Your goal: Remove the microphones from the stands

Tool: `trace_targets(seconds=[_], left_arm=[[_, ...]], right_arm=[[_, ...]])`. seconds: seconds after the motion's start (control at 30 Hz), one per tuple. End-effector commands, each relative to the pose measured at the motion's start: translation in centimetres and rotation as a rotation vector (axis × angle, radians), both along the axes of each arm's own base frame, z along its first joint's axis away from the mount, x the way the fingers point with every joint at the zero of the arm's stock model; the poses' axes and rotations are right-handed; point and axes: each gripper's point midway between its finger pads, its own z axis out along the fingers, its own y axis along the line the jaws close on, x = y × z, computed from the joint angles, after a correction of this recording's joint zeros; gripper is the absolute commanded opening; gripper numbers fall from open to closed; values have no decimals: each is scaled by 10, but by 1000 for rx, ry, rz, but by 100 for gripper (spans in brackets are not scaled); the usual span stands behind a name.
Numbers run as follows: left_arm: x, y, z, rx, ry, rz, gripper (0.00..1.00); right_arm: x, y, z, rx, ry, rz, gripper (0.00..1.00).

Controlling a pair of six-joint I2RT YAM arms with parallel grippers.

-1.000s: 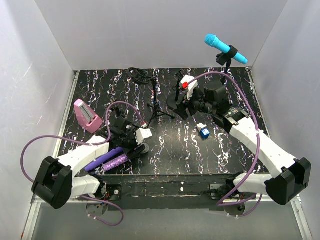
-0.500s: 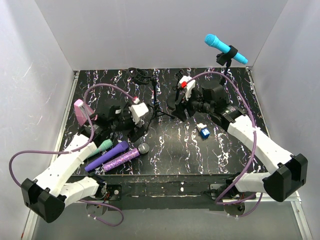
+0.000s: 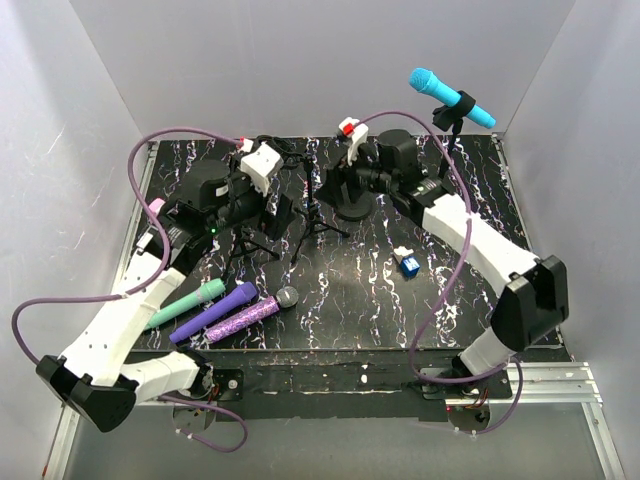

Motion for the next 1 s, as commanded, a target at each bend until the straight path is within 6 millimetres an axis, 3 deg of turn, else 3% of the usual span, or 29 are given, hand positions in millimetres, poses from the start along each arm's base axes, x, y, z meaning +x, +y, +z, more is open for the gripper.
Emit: trace_targets(seconds=[0.0, 0.27, 0.43, 0.53, 0.8, 0.97], left_arm=[[21, 17, 30, -27, -53, 151, 98], [55, 30, 58, 83, -251, 215, 98], [64, 16, 67, 203, -386, 72, 98], [65, 13, 71, 345, -500, -49, 98], [49, 6, 73, 602, -665, -345, 96], [41, -4, 76, 622, -712, -449, 89]], right_arm=[[27, 25, 43, 117, -83, 5, 77], [53, 58, 46, 149, -96, 38, 71], [61, 67, 42, 126, -126, 83, 40], [49, 67, 37, 112, -111, 189, 25], [13, 62, 33, 129, -68, 414, 14], [4, 61, 30, 119, -66, 463, 13]])
